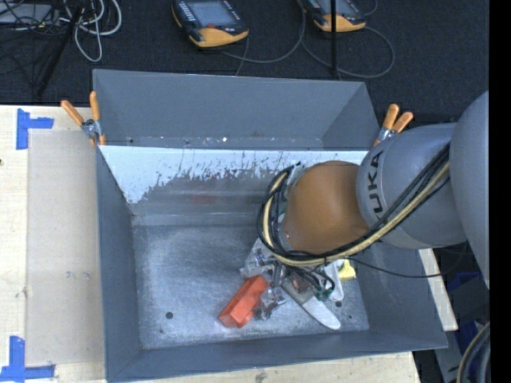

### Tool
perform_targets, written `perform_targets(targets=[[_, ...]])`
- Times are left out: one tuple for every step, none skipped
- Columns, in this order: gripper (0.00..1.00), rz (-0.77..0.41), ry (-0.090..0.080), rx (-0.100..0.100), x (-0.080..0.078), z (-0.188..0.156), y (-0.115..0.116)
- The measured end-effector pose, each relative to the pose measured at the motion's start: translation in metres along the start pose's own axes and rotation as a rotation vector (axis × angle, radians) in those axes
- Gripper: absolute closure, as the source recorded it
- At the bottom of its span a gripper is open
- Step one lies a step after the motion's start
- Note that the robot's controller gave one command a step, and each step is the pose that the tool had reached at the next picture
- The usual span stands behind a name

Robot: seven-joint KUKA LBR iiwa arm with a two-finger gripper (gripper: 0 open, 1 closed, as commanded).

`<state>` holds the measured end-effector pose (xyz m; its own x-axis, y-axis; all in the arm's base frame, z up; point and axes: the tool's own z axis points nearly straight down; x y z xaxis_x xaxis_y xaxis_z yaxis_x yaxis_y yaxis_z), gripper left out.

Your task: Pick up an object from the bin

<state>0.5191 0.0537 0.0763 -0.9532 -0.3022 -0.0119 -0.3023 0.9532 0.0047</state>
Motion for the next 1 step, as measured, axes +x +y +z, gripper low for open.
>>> perform_targets(targets=[[1.00,0.001,0.008,0.003,0.0015,-0.0053,-0.0011]])
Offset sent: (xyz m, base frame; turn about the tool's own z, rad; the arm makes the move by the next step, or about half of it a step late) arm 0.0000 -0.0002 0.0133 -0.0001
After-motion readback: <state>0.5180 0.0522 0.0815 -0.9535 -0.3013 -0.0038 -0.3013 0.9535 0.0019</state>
